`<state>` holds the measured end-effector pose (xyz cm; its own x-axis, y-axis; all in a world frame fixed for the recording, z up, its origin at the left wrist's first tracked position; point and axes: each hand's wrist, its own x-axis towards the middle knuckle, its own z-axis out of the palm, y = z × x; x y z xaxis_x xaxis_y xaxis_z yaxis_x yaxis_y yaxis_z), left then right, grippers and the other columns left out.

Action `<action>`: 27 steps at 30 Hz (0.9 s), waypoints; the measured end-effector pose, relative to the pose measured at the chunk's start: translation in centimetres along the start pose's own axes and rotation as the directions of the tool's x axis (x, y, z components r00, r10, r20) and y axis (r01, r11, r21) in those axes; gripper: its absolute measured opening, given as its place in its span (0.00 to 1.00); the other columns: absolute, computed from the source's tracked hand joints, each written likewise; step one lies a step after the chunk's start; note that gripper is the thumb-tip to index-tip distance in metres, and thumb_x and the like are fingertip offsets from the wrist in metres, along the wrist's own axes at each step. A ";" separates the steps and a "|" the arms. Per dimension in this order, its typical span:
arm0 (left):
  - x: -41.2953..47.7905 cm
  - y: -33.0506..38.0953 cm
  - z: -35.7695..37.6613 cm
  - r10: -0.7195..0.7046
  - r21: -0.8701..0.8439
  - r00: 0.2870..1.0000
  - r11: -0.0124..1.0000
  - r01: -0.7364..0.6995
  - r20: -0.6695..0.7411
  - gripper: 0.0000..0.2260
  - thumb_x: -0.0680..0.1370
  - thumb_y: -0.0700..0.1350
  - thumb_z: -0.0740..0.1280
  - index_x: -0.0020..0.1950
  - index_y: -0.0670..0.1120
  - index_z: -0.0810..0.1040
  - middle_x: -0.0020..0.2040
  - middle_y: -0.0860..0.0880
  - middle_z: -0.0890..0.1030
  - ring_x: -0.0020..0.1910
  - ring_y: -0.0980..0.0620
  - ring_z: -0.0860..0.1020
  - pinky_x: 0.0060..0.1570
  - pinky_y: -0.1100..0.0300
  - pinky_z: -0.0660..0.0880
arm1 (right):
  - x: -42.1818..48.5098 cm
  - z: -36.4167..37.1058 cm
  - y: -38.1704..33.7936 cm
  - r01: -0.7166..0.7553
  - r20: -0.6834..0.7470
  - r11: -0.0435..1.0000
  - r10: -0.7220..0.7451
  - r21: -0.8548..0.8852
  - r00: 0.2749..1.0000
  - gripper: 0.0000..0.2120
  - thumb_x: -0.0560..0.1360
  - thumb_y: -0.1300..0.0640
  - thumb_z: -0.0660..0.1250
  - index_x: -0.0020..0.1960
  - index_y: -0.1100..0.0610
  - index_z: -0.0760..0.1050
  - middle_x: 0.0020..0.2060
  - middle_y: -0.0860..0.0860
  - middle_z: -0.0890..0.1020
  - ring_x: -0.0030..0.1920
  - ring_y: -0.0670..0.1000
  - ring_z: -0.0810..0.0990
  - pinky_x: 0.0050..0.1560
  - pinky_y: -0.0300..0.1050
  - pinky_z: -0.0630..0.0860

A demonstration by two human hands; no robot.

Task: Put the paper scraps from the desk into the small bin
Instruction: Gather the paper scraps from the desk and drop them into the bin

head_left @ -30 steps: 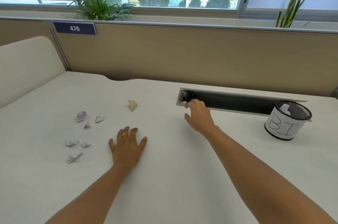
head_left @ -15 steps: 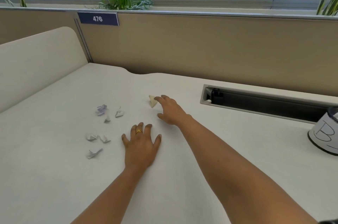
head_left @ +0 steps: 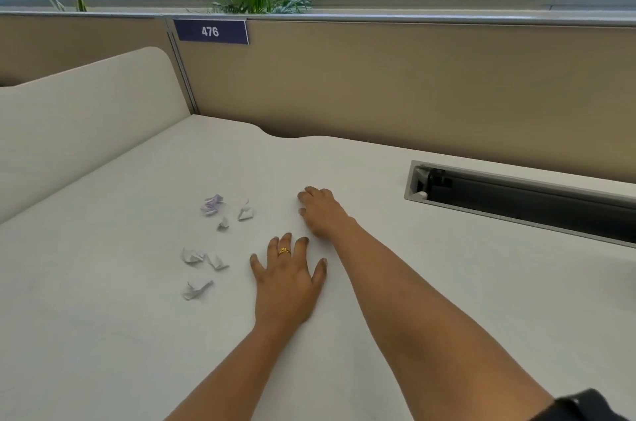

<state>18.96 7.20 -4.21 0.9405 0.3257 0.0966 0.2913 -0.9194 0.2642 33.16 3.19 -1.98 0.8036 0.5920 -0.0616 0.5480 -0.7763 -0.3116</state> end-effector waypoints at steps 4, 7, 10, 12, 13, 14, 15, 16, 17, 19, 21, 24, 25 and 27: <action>0.1 0.0 0.1 -0.006 0.016 1.000 1.000 0.006 -0.007 0.28 0.75 0.63 0.43 0.70 0.52 0.61 0.75 0.48 0.61 0.75 0.48 0.56 0.71 0.40 0.54 | -1.0 0.2 0.2 -0.006 -0.080 0.998 0.001 -0.059 0.997 0.20 0.78 0.67 0.50 0.69 0.61 0.62 0.66 0.58 0.68 0.66 0.61 0.63 0.57 0.48 0.71; -0.1 0.1 -0.1 -0.002 0.014 1.000 1.000 0.002 -0.024 0.34 0.70 0.64 0.38 0.70 0.51 0.62 0.74 0.47 0.63 0.75 0.48 0.57 0.71 0.40 0.55 | -2.2 0.4 0.2 -0.010 -0.112 0.996 0.001 -0.087 0.994 0.18 0.79 0.66 0.50 0.67 0.62 0.65 0.63 0.59 0.70 0.64 0.61 0.64 0.53 0.47 0.72; -0.2 0.2 -0.2 -0.008 0.010 1.000 1.000 0.008 -0.013 0.32 0.73 0.64 0.40 0.70 0.50 0.62 0.74 0.47 0.63 0.75 0.47 0.57 0.71 0.40 0.55 | -3.7 0.1 0.3 -0.027 -0.093 0.997 0.020 -0.077 0.995 0.15 0.80 0.63 0.53 0.66 0.62 0.66 0.63 0.60 0.70 0.64 0.62 0.64 0.57 0.48 0.70; -0.2 0.2 -0.3 -0.014 0.002 1.000 1.000 0.014 -0.006 0.26 0.77 0.61 0.48 0.71 0.49 0.62 0.74 0.46 0.63 0.75 0.47 0.57 0.71 0.40 0.55 | -4.9 -0.3 0.5 -0.041 -0.076 0.997 0.036 -0.064 0.996 0.15 0.80 0.59 0.55 0.65 0.62 0.67 0.62 0.60 0.71 0.64 0.62 0.64 0.60 0.48 0.68; -0.2 0.3 -0.3 -0.012 -0.001 1.000 1.000 0.012 -0.008 0.25 0.78 0.60 0.51 0.71 0.49 0.62 0.75 0.45 0.63 0.75 0.47 0.57 0.71 0.40 0.54 | -5.5 -0.5 0.6 -0.050 -0.075 0.997 0.046 -0.053 0.996 0.15 0.80 0.58 0.56 0.64 0.62 0.68 0.62 0.60 0.71 0.63 0.62 0.65 0.59 0.48 0.68; -0.3 0.3 -0.3 -0.011 -0.002 1.000 1.000 0.011 -0.009 0.24 0.79 0.58 0.53 0.71 0.48 0.62 0.75 0.45 0.63 0.75 0.46 0.57 0.71 0.40 0.54 | -6.2 -0.5 0.7 -0.059 -0.079 0.997 0.056 -0.044 0.995 0.14 0.80 0.58 0.56 0.63 0.62 0.68 0.61 0.60 0.71 0.63 0.62 0.65 0.58 0.48 0.69; -0.4 0.4 -0.4 -0.009 -0.002 1.000 1.000 0.009 -0.009 0.24 0.79 0.57 0.54 0.71 0.48 0.62 0.75 0.45 0.63 0.75 0.46 0.57 0.71 0.39 0.54 | -6.9 -0.5 0.7 -0.063 -0.091 0.997 0.059 -0.045 0.994 0.13 0.80 0.59 0.56 0.62 0.63 0.68 0.60 0.60 0.72 0.62 0.62 0.65 0.55 0.48 0.70; -0.4 0.4 -0.4 -0.008 -0.003 1.000 1.000 0.008 -0.009 0.23 0.79 0.57 0.54 0.72 0.48 0.62 0.75 0.45 0.63 0.75 0.46 0.57 0.71 0.39 0.54 | -7.7 -0.4 0.8 -0.063 -0.112 0.996 0.055 -0.062 0.992 0.12 0.80 0.61 0.55 0.61 0.63 0.68 0.59 0.61 0.72 0.62 0.61 0.66 0.50 0.48 0.70; -0.5 0.5 -0.5 -0.008 -0.007 1.000 1.000 0.008 -0.009 0.23 0.79 0.56 0.54 0.72 0.47 0.63 0.75 0.44 0.63 0.76 0.46 0.57 0.71 0.39 0.54 | -8.4 -0.3 0.8 -0.063 -0.137 0.994 0.050 -0.091 0.989 0.11 0.80 0.63 0.54 0.61 0.64 0.68 0.58 0.61 0.73 0.61 0.61 0.67 0.46 0.47 0.68; -0.7 0.5 -0.5 -0.013 -0.028 1.000 1.000 0.013 -0.011 0.23 0.79 0.55 0.54 0.71 0.46 0.63 0.74 0.44 0.64 0.76 0.46 0.57 0.72 0.40 0.54 | -10.0 -0.2 0.9 -0.067 -0.175 0.987 0.041 -0.143 0.984 0.13 0.78 0.69 0.51 0.60 0.65 0.68 0.56 0.62 0.73 0.59 0.61 0.68 0.42 0.45 0.64; -1.0 0.7 -0.6 -0.016 -0.043 1.000 0.999 0.016 -0.015 0.22 0.80 0.54 0.55 0.71 0.45 0.64 0.74 0.44 0.64 0.75 0.46 0.58 0.72 0.40 0.54 | -11.6 -0.3 1.3 -0.070 -0.188 0.982 0.037 -0.173 0.981 0.14 0.76 0.72 0.51 0.58 0.65 0.69 0.51 0.61 0.73 0.56 0.60 0.70 0.42 0.45 0.64; -1.8 1.9 -0.6 0.005 -0.045 1.000 0.999 -0.005 -0.002 0.21 0.80 0.52 0.54 0.70 0.45 0.64 0.74 0.45 0.63 0.75 0.47 0.58 0.72 0.41 0.54 | -13.8 -1.0 2.7 -0.115 -0.187 0.982 0.085 -0.152 0.979 0.14 0.75 0.74 0.51 0.52 0.62 0.69 0.36 0.55 0.62 0.46 0.56 0.67 0.41 0.45 0.62; -2.2 2.6 -0.5 0.022 -0.054 1.000 0.998 -0.021 0.008 0.20 0.80 0.51 0.54 0.70 0.45 0.64 0.75 0.46 0.63 0.75 0.48 0.58 0.72 0.42 0.53 | -14.6 -1.3 3.3 -0.140 -0.185 0.982 0.115 -0.124 0.976 0.13 0.75 0.73 0.51 0.51 0.61 0.69 0.35 0.55 0.61 0.45 0.55 0.65 0.42 0.45 0.62; -2.8 4.0 -0.3 0.064 -0.083 0.998 0.995 -0.061 0.030 0.20 0.80 0.51 0.54 0.70 0.46 0.64 0.75 0.46 0.62 0.75 0.49 0.58 0.73 0.42 0.52 | -16.3 -2.0 4.5 -0.193 -0.197 0.981 0.195 0.031 0.961 0.13 0.77 0.70 0.51 0.57 0.63 0.69 0.42 0.59 0.69 0.47 0.56 0.69 0.45 0.48 0.66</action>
<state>17.39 2.66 -3.10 0.9620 0.2597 0.0846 0.2178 -0.9162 0.3363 23.04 -10.42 -0.46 0.9246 0.3751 0.0665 0.3756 -0.8686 -0.3233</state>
